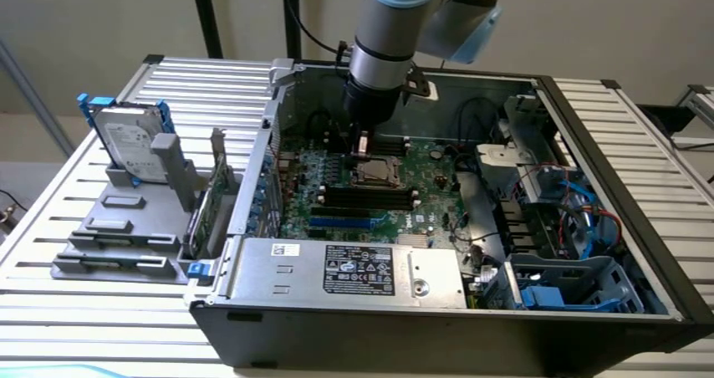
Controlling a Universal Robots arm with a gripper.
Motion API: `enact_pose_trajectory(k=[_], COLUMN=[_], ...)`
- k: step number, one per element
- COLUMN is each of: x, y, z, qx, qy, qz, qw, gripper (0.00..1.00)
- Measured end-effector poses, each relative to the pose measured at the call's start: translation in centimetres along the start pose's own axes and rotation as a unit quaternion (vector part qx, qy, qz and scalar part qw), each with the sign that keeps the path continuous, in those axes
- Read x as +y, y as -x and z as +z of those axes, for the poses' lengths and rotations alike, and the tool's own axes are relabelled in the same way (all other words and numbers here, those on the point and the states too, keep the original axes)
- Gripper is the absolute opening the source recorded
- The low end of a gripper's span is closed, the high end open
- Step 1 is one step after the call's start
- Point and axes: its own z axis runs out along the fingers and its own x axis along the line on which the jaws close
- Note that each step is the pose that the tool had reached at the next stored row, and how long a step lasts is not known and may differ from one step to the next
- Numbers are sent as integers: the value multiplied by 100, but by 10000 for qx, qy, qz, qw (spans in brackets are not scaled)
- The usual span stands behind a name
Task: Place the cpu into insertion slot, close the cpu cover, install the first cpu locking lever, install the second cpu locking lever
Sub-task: 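Close the cpu cover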
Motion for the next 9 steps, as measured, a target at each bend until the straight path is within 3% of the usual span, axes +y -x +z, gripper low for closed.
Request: enact_pose_trajectory(k=[6,9], x=[-201,-228], y=[59,65], z=[-35,-47], qx=[-1,-1], qy=[-1,-1], qz=[0,0], qw=[10000,10000], gripper=[11,11])
